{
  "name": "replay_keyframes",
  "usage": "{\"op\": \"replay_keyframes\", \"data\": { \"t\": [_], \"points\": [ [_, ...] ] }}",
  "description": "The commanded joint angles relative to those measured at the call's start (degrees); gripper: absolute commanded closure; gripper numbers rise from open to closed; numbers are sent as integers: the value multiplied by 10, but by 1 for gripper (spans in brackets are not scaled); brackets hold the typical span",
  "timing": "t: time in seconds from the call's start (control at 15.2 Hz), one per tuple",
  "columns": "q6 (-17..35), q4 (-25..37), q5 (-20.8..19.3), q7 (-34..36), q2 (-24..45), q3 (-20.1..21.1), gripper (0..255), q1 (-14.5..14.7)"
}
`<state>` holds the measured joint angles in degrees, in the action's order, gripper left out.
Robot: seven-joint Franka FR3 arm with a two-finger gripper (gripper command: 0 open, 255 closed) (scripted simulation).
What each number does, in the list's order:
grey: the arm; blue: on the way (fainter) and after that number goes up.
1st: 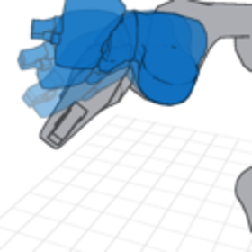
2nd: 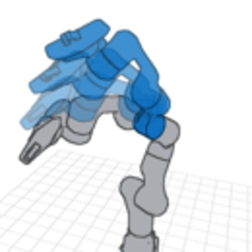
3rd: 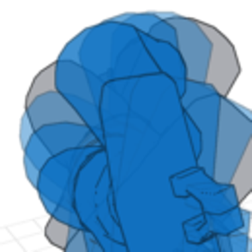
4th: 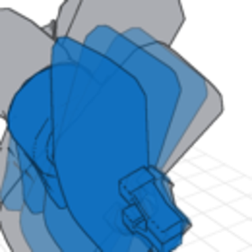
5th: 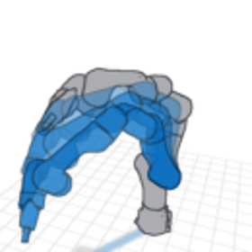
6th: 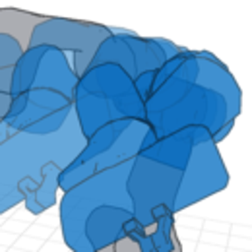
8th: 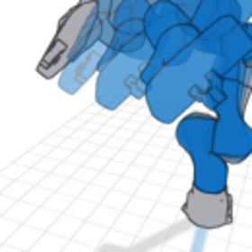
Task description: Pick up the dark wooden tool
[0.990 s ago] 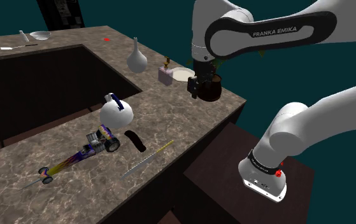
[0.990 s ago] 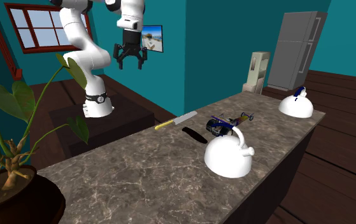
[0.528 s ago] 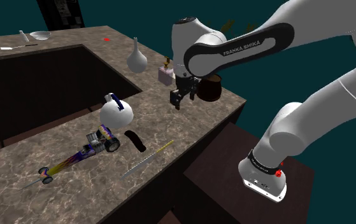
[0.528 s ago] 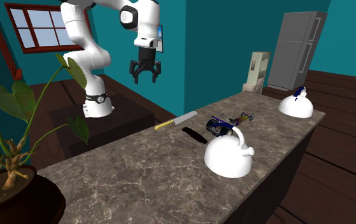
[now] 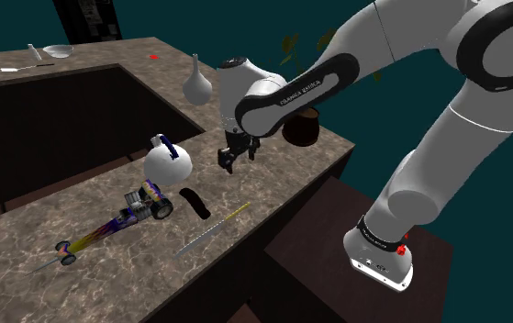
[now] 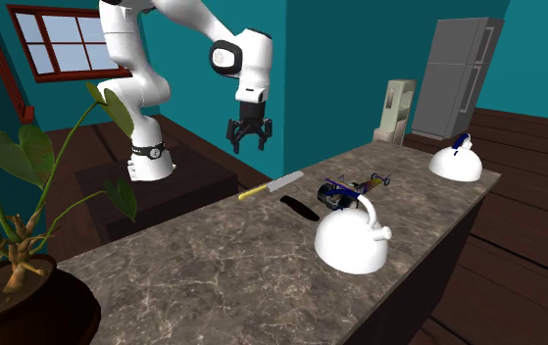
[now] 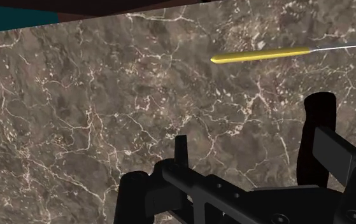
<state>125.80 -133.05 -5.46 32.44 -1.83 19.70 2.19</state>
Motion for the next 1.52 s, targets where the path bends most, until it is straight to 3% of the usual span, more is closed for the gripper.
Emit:
{"op": "replay_keyframes", "data": {
  "t": [0.0,0.53,0.99,1.45],
  "points": [
    [21,25,-19,30,48,6,0,4],
    [70,150,-98,124,233,-6,0,43],
    [78,302,-137,170,390,-34,0,92],
    [104,322,-150,180,437,-46,0,103]
  ]
}}
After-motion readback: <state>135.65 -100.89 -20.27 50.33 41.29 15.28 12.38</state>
